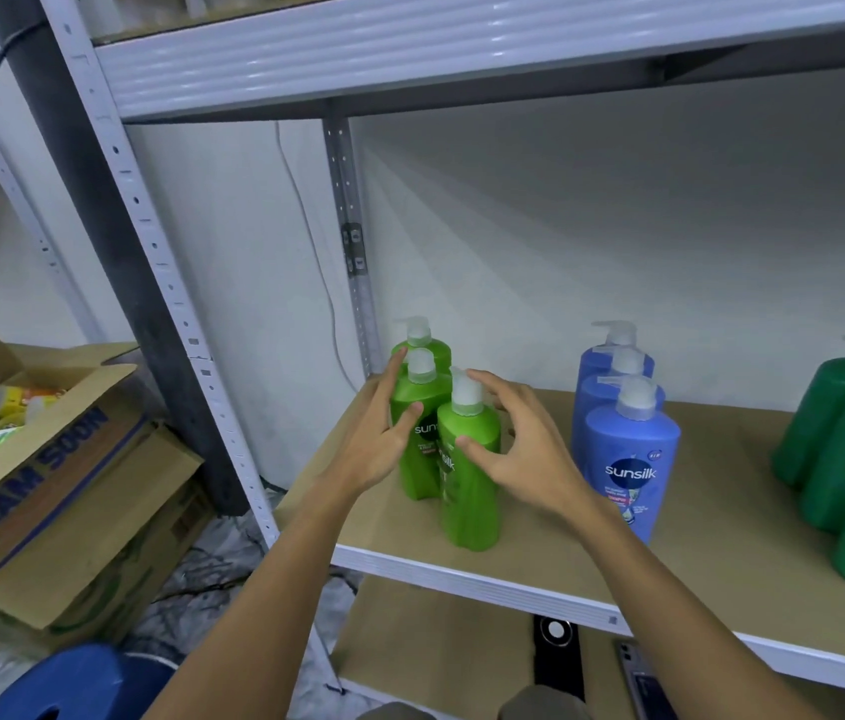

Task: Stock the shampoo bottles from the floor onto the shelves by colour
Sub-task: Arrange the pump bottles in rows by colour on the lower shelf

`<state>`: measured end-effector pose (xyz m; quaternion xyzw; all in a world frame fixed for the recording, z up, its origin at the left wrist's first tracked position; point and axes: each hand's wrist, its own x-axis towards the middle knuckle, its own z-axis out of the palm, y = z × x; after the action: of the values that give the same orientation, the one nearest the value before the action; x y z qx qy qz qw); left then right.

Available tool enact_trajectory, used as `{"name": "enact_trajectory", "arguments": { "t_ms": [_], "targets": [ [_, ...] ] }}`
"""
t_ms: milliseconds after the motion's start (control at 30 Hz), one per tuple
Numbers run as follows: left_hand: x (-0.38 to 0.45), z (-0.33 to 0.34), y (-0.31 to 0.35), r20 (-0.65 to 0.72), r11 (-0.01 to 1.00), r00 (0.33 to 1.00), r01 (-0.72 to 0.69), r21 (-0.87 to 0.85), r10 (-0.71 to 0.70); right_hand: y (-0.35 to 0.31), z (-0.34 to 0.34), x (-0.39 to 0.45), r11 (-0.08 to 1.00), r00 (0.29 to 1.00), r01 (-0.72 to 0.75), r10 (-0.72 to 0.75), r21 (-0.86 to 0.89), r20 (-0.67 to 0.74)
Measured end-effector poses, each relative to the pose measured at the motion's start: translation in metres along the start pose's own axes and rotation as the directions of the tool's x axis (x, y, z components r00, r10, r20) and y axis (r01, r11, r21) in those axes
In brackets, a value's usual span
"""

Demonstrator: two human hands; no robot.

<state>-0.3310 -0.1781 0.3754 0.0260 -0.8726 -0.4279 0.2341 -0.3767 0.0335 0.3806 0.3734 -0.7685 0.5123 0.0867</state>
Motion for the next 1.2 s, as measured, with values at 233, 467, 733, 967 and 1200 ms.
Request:
{"name": "enact_trajectory", "arguments": {
  "t_ms": [233, 467, 733, 967, 1200],
  "targets": [
    [0.005, 0.002, -0.001, -0.016, 1.0, 1.0, -0.008, -0.016, 0.008, 0.002, -0.009, 0.01, 0.999, 0.996, -0.053, 0.053, -0.006, 0.073],
    [0.007, 0.003, -0.005, -0.024, 1.0, 1.0, -0.019, -0.018, 0.019, -0.001, -0.014, 0.012, 0.991, 0.99, -0.11, 0.116, -0.071, 0.078],
    [0.014, 0.002, -0.003, -0.032, 1.0, 0.999, 0.006, 0.008, -0.005, 0.007, -0.024, 0.019, 0.993, 0.98, -0.121, 0.12, -0.003, 0.157],
    [0.007, -0.013, 0.0, 0.035, 1.0, 0.999, -0.01, -0.006, 0.01, 0.007, -0.027, 0.02, 0.99, 0.97, -0.142, 0.137, 0.014, 0.199],
    [-0.01, -0.029, -0.001, 0.077, 0.999, 0.997, 0.006, -0.044, -0.003, 0.007, -0.029, 0.02, 0.988, 0.966, -0.152, 0.144, 0.02, 0.216]
  ]
}}
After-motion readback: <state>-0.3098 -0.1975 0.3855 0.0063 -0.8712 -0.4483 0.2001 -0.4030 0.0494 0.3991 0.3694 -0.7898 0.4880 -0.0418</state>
